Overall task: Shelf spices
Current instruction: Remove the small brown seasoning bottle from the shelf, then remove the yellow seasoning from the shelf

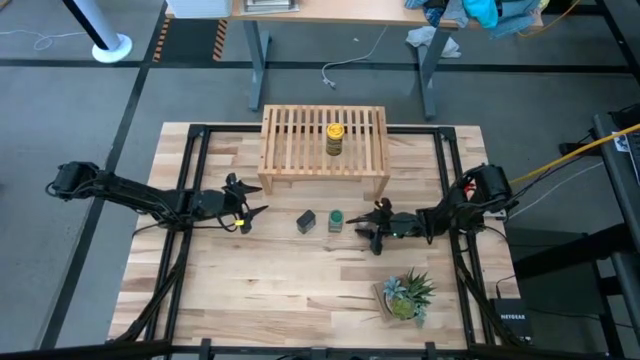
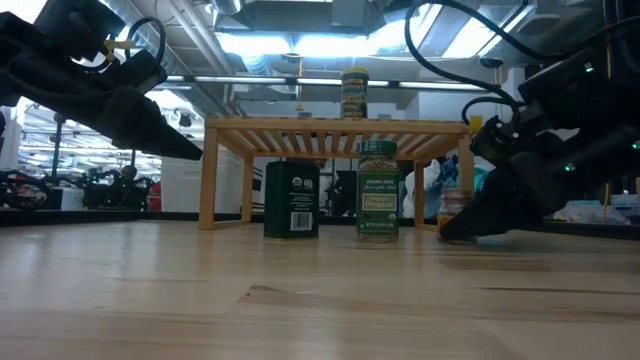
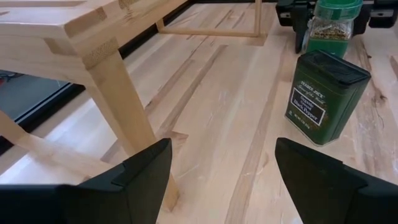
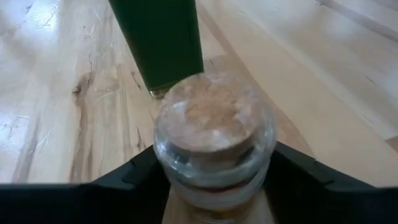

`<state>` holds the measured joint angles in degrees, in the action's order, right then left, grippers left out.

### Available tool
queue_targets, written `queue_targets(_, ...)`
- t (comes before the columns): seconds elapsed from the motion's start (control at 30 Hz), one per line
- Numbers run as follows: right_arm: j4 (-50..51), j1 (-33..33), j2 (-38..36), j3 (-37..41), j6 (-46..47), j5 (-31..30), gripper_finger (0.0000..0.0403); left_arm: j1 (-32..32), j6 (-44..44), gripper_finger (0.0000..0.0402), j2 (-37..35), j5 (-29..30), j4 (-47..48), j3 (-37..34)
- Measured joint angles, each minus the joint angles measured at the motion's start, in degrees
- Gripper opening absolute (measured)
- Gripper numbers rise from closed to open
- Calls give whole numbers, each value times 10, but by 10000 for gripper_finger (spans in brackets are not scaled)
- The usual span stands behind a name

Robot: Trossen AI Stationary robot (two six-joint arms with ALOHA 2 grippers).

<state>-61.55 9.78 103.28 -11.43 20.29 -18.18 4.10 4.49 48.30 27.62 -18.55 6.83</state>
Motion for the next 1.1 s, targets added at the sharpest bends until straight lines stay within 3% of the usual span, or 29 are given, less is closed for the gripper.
queue_targets(0.2, 7, 0, 0, -4, 0, 0, 250, 0, 0, 279, 0, 0, 0, 0)
queue_targets(0.87, -93, -1, 1, -2, -36, -15, 243, 0, 17, 279, 0, 0, -2, 0)
queue_targets(1.1, -94, -1, -37, 0, -38, -2, 243, 0, 21, 279, 0, -50, -14, 0)
